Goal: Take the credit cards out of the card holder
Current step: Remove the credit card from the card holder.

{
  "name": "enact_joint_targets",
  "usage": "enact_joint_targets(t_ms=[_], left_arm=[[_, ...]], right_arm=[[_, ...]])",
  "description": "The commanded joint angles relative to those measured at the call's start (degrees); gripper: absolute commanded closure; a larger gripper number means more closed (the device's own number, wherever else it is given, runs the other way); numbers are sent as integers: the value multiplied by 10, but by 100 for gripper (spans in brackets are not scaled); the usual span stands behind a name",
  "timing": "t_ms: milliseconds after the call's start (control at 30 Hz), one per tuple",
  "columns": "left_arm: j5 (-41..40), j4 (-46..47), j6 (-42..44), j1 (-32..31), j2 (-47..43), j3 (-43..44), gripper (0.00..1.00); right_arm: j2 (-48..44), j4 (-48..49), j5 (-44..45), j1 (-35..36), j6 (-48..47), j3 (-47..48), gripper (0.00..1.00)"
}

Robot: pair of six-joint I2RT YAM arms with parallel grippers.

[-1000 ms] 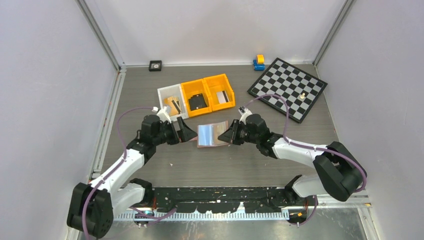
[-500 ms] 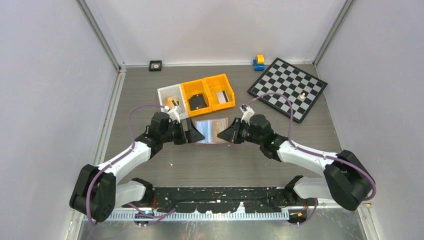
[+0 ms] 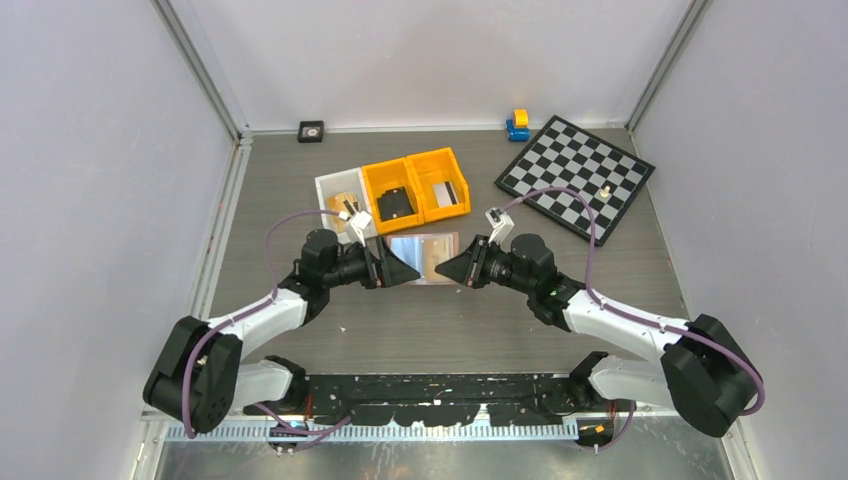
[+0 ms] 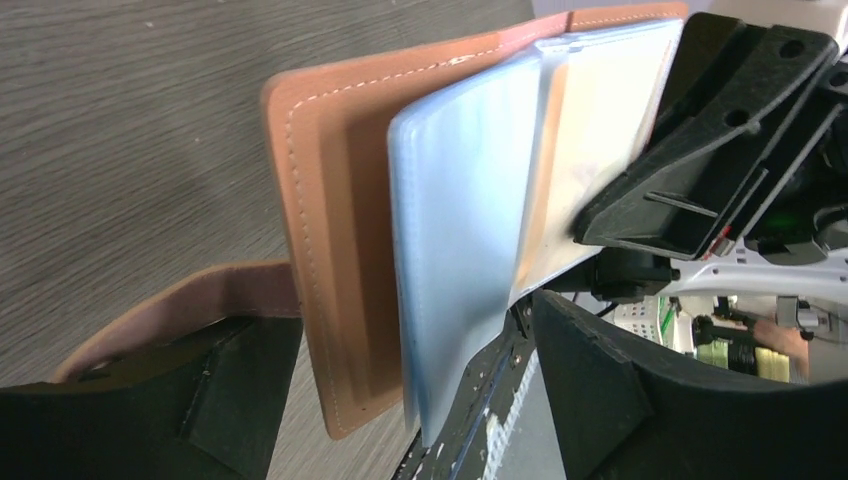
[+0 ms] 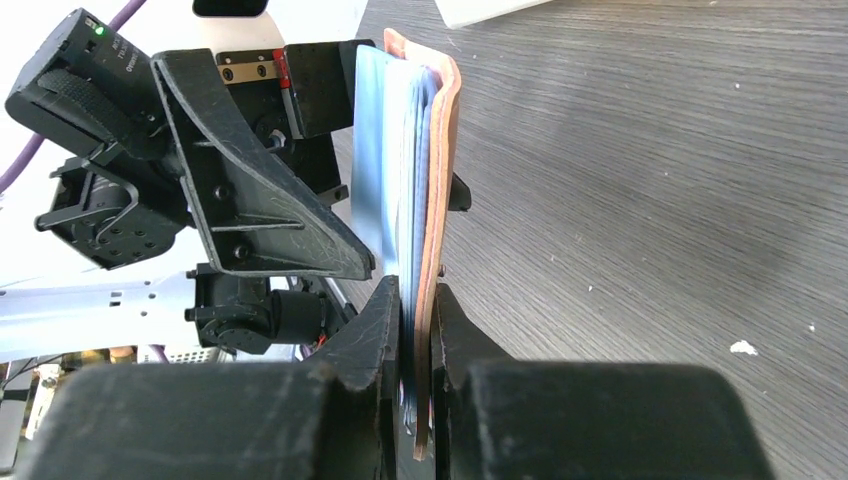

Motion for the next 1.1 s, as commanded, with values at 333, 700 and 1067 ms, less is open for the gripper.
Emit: enact_joint_targets(t_ms=[333,700,1067], left_arm=[[-27,59,7,4,-87,-29,91],[-54,10,26,5,-103,-24,100],[-42,22,20,5,-94,-23,100]], right_arm=[[34,99,-54,3,16,9,94],[-12,49,7,2,-3,-1,56],[2,63,-9,2,3,1,87]])
